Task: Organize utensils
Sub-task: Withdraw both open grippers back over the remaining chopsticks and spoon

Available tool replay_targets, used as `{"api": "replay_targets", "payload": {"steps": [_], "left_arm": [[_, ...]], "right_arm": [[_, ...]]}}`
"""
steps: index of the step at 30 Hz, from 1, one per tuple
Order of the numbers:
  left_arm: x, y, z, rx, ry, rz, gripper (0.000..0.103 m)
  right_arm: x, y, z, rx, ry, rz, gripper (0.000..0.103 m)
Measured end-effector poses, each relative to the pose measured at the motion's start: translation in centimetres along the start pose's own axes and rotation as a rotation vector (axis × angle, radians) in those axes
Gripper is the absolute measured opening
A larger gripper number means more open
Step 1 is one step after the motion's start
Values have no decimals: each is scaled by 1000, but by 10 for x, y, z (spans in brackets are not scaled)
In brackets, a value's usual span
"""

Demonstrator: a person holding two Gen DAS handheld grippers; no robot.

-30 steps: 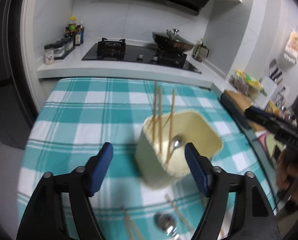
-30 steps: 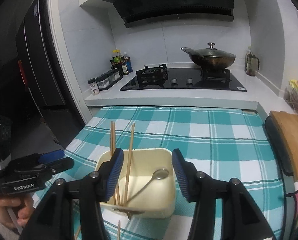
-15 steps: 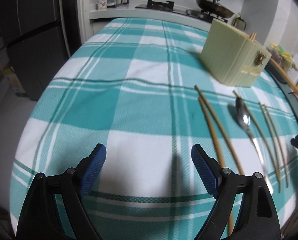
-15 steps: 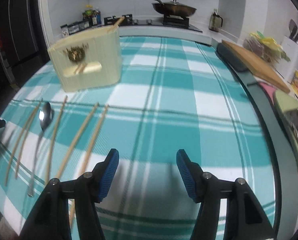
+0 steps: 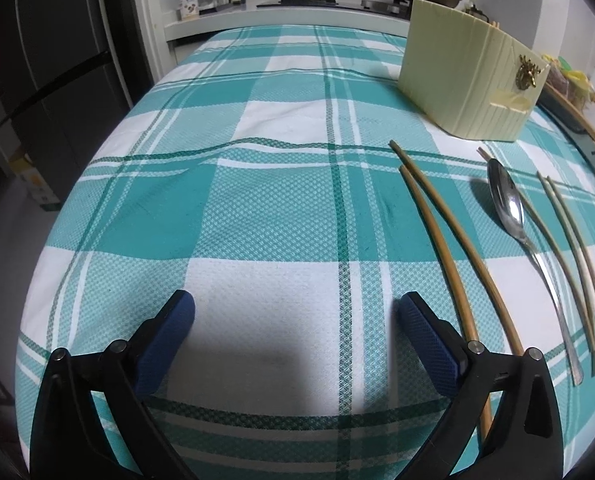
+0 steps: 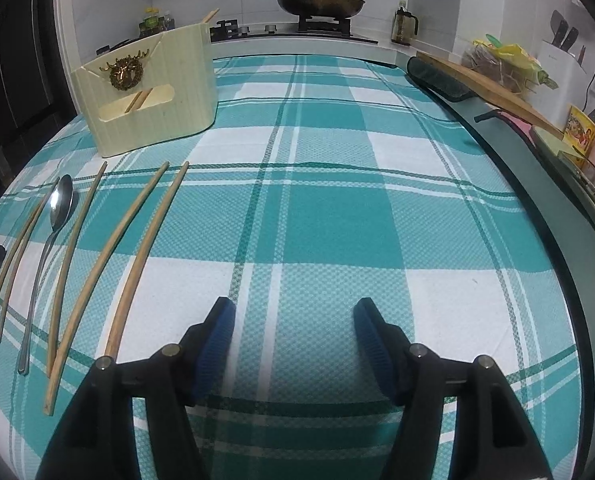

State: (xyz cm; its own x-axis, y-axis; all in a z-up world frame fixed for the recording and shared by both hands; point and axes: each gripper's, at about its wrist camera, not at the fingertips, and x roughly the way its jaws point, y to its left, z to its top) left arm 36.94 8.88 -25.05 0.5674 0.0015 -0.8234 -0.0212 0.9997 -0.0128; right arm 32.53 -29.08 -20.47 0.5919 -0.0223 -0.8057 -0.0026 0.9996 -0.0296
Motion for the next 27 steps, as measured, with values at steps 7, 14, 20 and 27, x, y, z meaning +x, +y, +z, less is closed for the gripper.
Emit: {"api": "replay_targets", "payload": {"steps": [7,14,20,27], "left_arm": [[0,0,0,-2,0,5,103],[0,0,-1,-3,-1,5,103],[0,0,-1,-3,-2,5,103],[0,0,-1,-5,-2,6,103]], "right_arm": [[0,1,0,1,-1,0,65],[0,1,0,2,0,2,65],[0,1,0,2,-1,1,65],[0,1,0,2,-1,1,65]]}}
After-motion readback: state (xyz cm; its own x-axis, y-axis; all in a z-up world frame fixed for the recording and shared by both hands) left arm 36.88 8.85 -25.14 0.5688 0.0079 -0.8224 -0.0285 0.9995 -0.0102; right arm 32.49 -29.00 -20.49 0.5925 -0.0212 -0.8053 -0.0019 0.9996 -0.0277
